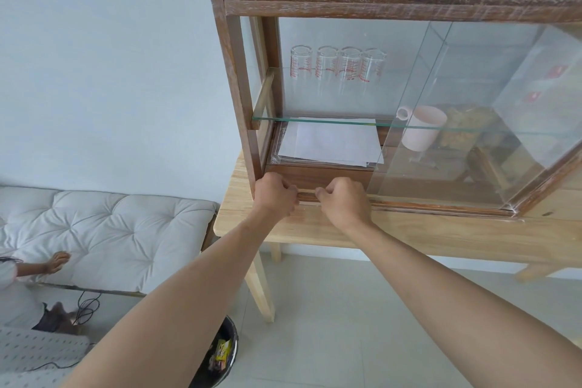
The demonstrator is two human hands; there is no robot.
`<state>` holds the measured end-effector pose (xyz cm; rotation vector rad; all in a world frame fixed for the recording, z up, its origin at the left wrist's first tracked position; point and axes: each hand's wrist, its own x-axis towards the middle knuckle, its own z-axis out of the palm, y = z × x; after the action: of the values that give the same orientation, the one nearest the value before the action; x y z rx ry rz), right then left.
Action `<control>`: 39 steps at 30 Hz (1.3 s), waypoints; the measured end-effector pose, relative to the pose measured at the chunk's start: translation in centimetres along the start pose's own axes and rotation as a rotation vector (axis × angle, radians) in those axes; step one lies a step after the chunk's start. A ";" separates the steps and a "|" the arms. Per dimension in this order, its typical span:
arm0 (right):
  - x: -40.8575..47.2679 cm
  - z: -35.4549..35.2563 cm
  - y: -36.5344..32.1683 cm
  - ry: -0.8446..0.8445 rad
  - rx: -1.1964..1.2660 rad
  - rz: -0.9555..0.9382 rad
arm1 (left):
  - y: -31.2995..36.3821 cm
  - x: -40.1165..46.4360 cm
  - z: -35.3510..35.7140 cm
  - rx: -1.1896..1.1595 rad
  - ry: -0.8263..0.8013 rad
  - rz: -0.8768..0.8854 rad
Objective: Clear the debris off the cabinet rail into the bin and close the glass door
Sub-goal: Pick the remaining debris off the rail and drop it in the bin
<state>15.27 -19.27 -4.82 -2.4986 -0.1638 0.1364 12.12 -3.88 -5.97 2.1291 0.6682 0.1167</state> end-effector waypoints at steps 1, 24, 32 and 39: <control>-0.2 -0.1 0.2 -0.001 0.033 0.004 | -0.4 -0.2 -0.3 -0.041 0.023 -0.011; -14.2 12.8 -7.4 -0.420 0.191 -0.202 | -21.9 -13.5 -15.3 -0.153 0.180 -0.242; -16.6 27.2 -7.5 -0.661 0.041 -0.219 | -37.1 -17.5 -13.8 -0.256 0.258 -0.524; -16.1 41.8 -3.8 -0.849 -0.137 -0.257 | -50.3 -19.0 -6.0 -0.370 0.303 -0.770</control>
<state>-6.65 5.71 -35.06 -2.3627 -0.8526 1.0976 -27.00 14.67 -38.35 1.3989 1.4735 0.1259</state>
